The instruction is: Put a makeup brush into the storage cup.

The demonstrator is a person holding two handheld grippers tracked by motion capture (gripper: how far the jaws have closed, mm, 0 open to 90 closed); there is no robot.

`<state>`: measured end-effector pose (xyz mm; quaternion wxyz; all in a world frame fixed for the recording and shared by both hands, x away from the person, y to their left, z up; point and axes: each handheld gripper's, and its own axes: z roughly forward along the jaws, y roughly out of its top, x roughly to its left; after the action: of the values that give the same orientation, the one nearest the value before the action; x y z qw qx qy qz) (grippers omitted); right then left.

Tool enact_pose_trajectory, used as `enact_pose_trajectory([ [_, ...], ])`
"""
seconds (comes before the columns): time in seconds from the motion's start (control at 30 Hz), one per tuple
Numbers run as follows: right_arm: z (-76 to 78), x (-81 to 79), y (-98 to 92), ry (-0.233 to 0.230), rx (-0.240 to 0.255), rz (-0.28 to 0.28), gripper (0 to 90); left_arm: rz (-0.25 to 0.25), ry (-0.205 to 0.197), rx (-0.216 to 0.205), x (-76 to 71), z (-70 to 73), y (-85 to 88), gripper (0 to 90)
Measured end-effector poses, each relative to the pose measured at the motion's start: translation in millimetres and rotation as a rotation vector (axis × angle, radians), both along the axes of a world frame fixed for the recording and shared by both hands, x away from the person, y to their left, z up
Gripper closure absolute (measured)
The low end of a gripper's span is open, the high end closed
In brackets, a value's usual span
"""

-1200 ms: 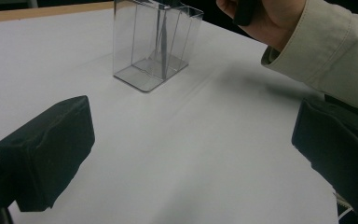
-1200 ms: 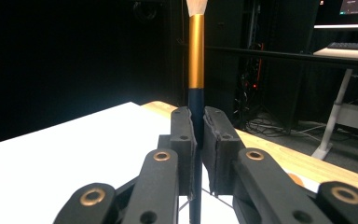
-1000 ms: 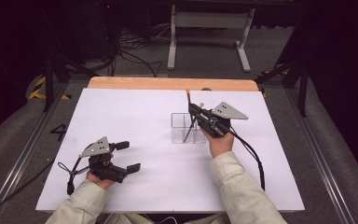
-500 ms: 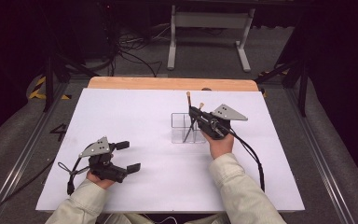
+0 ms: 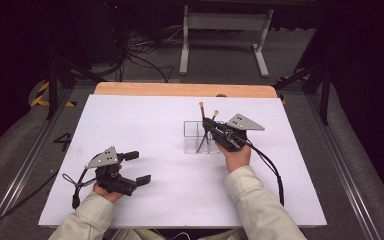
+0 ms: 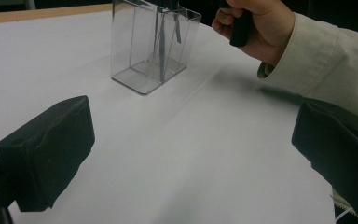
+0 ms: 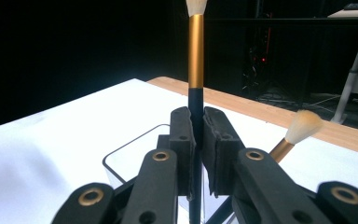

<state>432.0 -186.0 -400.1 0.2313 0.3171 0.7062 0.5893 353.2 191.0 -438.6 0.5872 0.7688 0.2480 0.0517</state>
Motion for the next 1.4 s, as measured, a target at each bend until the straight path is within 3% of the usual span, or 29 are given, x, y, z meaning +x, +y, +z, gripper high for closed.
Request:
enact_pose_trajectory([
  [0.3,-0.5,0.0,-0.7,0.012,-0.015,0.005,81.6,-0.001,0.0,0.0,0.0,0.1,-0.1,0.0],
  [0.63,9.0,-7.1,-7.1,0.015,0.006,0.04,44.1,0.002,0.002,-0.003,-0.6,0.6,0.4,0.0],
  [0.8,23.1,-22.7,-12.5,-0.044,-0.048,0.059,34.6,0.004,-0.003,-0.008,-0.6,1.2,0.9,0.0],
  [0.93,31.5,-30.6,-20.1,-0.047,-0.046,0.076,28.4,0.008,-0.007,-0.016,-0.8,1.8,2.0,0.0],
  [1.1,38.3,-39.7,-33.6,-0.038,-0.031,0.081,24.6,0.003,-0.017,-0.017,-2.2,3.6,3.3,0.0],
  [1.4,42.3,-54.8,-55.7,-0.04,-0.09,0.081,20.3,0.0,-0.027,-0.013,-7.7,7.9,8.2,0.0],
])
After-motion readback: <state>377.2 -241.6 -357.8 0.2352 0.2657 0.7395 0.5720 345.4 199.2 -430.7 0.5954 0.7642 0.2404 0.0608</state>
